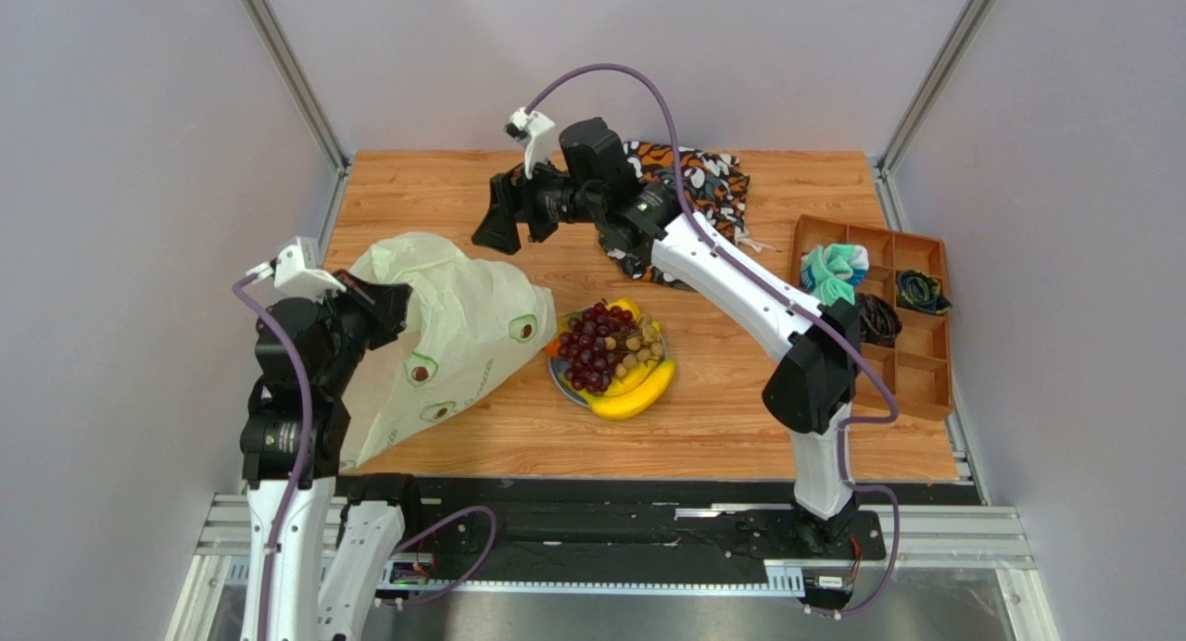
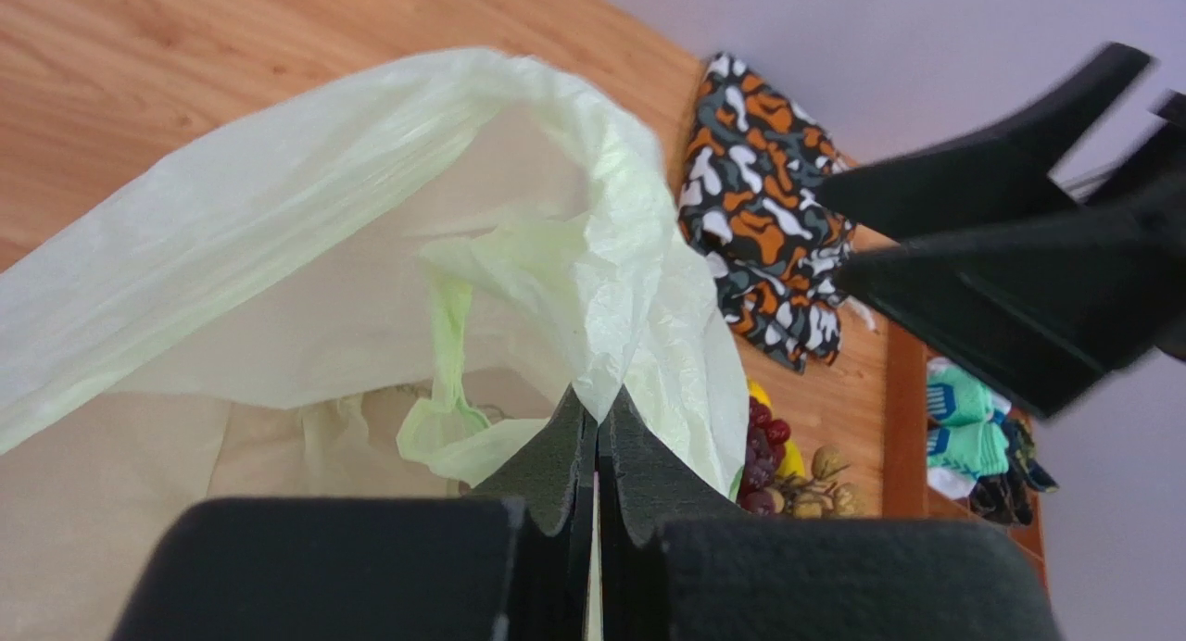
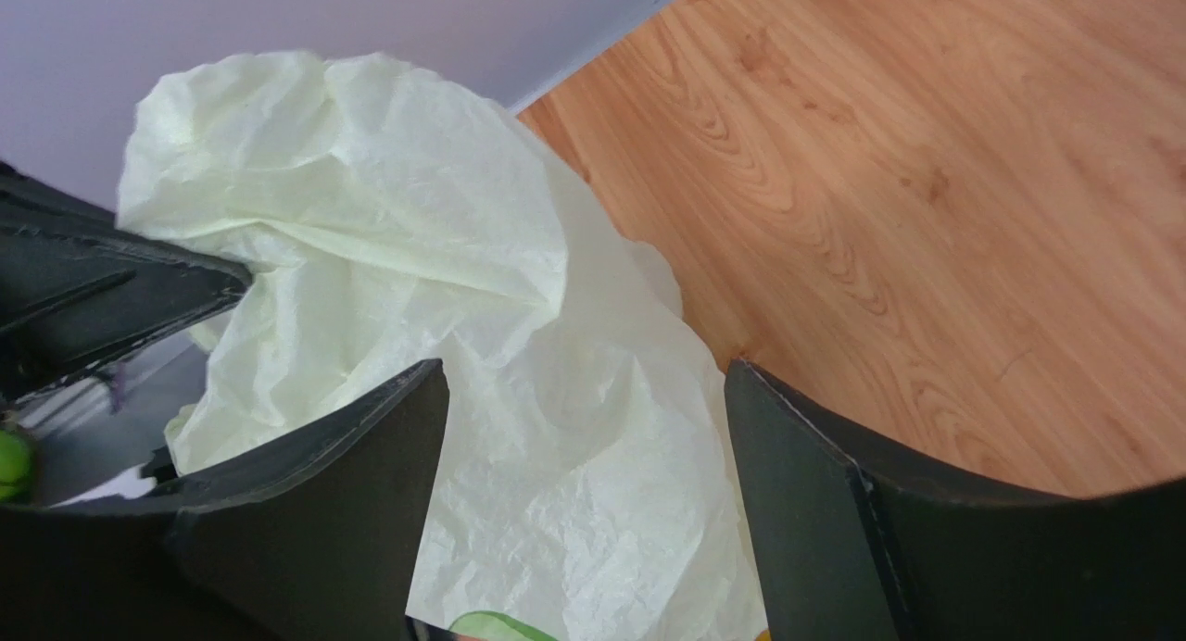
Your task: Place the fruits into the plastic bag
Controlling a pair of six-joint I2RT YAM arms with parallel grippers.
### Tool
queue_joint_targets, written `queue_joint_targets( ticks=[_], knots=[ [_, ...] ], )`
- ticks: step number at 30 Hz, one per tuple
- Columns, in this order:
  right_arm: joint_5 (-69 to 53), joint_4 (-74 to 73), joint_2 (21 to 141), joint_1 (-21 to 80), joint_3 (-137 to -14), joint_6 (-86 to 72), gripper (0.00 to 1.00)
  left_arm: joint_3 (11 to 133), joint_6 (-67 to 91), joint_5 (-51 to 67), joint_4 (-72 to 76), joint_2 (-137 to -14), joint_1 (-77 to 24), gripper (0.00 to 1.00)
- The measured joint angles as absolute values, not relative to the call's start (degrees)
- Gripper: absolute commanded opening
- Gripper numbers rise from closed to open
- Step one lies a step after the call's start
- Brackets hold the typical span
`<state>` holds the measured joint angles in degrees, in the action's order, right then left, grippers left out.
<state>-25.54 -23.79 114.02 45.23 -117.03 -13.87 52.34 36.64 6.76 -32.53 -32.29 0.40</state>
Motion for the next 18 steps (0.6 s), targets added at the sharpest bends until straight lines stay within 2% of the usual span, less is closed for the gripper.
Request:
queue_joint_targets(
  ticks=[6,13,18],
  knots=[
    [-17.32,-23.79,103.79,51.92,-105.27,-4.86,0.8,54.02,37.3,6.94,-34.52,-39.07,0.4,0.0],
    [-11.05,-22.04,100.84,58.22,-103.11,0.03,0.8,54.06,39.0,7.66,-34.46,-40.91,0.4,0.0],
    [-6.13,-22.02,103.85,61.08,-106.59,0.71,0.8,54.0,41.54,9.41,-33.23,-40.69,0.4,0.0]
  ],
)
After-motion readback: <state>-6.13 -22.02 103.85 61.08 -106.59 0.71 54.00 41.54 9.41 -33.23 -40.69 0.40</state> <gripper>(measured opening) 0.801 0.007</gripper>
